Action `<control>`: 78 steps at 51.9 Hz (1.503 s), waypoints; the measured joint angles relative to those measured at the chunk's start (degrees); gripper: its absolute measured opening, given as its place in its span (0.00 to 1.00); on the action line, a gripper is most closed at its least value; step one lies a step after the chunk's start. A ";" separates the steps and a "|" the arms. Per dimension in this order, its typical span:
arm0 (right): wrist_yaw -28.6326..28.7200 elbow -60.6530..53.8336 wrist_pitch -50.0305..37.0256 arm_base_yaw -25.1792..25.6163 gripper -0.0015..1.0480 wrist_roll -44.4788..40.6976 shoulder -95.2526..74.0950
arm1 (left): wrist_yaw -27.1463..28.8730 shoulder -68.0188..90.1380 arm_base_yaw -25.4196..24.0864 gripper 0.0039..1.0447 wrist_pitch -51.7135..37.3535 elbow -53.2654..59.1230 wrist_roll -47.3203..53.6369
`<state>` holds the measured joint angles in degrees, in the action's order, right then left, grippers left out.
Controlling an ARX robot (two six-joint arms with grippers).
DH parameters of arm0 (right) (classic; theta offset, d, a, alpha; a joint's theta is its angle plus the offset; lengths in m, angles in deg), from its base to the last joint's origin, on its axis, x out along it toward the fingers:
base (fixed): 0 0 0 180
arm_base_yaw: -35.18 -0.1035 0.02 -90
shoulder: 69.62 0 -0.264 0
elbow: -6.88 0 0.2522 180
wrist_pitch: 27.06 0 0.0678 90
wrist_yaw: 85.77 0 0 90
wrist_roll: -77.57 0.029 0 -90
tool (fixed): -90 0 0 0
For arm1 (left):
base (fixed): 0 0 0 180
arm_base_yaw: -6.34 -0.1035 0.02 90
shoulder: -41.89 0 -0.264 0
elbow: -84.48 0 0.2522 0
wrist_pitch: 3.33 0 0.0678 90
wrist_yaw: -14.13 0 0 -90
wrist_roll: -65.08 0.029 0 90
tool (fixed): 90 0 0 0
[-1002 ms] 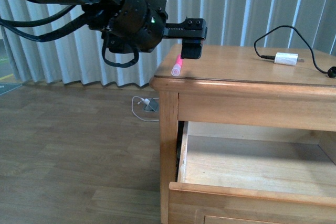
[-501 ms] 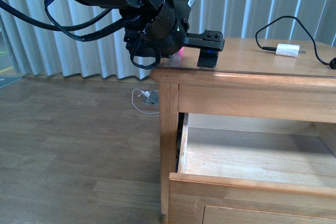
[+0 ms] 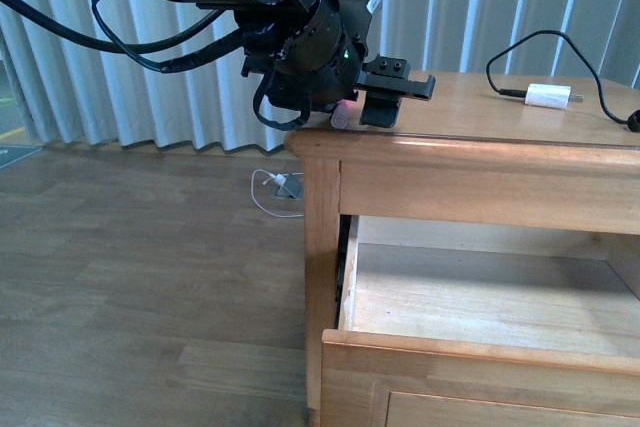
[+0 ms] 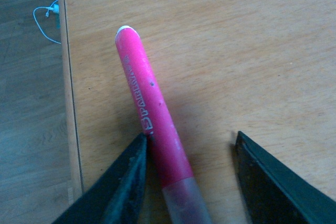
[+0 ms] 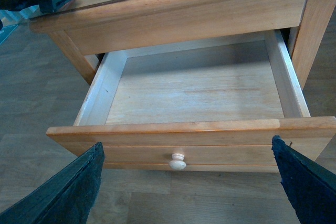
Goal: Place pink marker in drawer with both arms
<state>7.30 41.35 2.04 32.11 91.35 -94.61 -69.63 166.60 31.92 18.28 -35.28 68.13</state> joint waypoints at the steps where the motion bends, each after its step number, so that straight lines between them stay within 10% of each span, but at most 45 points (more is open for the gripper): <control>1: 0.00 0.00 0.00 0.00 0.92 0.00 0.00 | 0.00 0.00 -0.02 0.47 0.00 0.02 0.02; 14: 0.00 0.00 0.00 0.00 0.92 0.00 0.00 | -0.39 -1.07 -0.92 0.14 -0.46 1.42 1.29; 50: 0.00 0.00 0.00 0.00 0.92 -0.02 0.00 | -30.91 -24.74 2.01 0.13 -13.35 26.95 21.68; 78: 0.00 0.00 0.00 0.00 0.92 0.00 0.00 | -26.71 -17.88 6.62 0.13 -12.02 30.45 38.36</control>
<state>7.30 41.35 2.04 32.11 91.35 -94.61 -96.34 148.72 38.54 6.26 -4.83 106.49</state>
